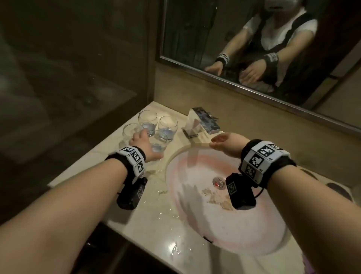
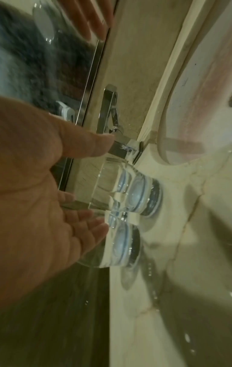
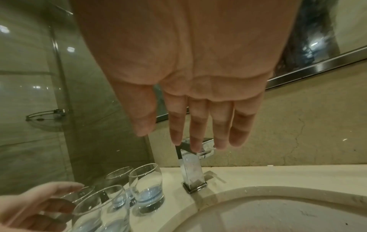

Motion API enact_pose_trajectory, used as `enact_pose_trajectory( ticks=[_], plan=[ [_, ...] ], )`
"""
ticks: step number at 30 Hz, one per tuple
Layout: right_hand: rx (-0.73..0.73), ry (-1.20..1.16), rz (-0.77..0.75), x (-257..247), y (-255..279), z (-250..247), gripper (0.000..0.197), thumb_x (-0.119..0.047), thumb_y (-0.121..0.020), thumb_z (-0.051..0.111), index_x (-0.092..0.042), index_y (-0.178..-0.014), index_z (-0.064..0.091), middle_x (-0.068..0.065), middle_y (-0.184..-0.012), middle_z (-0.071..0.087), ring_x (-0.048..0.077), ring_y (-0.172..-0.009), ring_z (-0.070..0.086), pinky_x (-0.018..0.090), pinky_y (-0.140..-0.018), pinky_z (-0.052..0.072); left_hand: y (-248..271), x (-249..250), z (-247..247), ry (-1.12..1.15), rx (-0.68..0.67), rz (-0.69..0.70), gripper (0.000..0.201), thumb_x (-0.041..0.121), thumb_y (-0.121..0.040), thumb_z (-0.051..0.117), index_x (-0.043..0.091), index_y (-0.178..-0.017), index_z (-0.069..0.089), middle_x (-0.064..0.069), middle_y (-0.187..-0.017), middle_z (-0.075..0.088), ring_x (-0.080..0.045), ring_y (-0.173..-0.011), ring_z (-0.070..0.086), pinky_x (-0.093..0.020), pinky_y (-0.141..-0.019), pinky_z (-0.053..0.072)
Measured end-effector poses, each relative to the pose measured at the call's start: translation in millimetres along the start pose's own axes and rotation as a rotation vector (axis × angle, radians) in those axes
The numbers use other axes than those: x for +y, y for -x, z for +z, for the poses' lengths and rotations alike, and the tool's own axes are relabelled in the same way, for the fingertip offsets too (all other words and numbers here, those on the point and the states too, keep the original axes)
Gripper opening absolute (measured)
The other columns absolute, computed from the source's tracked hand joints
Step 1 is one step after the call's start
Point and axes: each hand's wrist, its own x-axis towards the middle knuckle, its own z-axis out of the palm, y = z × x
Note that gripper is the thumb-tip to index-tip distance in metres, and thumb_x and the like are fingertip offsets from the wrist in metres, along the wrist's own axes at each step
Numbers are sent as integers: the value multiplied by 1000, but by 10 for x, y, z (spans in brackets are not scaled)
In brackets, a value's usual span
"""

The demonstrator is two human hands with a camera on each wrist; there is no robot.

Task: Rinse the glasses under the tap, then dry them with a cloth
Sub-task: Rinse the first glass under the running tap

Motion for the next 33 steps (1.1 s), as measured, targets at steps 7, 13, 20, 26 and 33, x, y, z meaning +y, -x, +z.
enact_pose_trajectory(
  ticks=[7, 13, 20, 26, 33],
  plan=[
    [-45, -81, 53, 57, -38, 146, 42, -36, -95, 53, -15, -132, 52, 3, -134, 54, 20, -122, 50, 23, -95, 33, -85, -6, 240, 230, -8, -51, 107, 34, -73, 78, 14, -148, 5, -11, -153, 12, -30, -136, 30, -38, -106, 34],
    [-39, -105, 90, 129, -50, 191, 45, -35, -94, 54, -15, -134, 50, 4, -136, 53, 20, -123, 50, 26, -99, 34, -160, 107, 343, 206, 56, -95, 105, 36, -76, 75, 12, -149, 3, -12, -148, 11, -32, -125, 43, -37, -102, 40],
    [-67, -92, 74, 89, -113, 241, 44, -34, -94, 54, -16, -134, 50, 4, -136, 53, 20, -123, 50, 27, -100, 35, -233, 123, 400, 313, 55, -136, 86, 26, -77, 75, 12, -138, 16, -12, -144, 24, -37, -117, 50, -42, -96, 46],
    [-87, -97, 37, 66, -196, 246, 45, -35, -94, 54, -16, -135, 49, 2, -135, 54, 19, -122, 50, 24, -98, 35, -316, 54, 430, 501, 41, -116, 91, 22, -73, 78, 18, -141, 17, -10, -143, 37, -32, -124, 46, -39, -98, 41],
    [-112, -130, 46, 250, -286, 132, 39, -35, -94, 55, -16, -128, 55, 5, -129, 59, 22, -116, 55, 33, -103, 40, -181, 68, 404, 334, -9, 117, 92, 25, -67, 82, 20, -141, 27, -4, -140, 41, -21, -125, 45, -36, -101, 40]
  ],
)
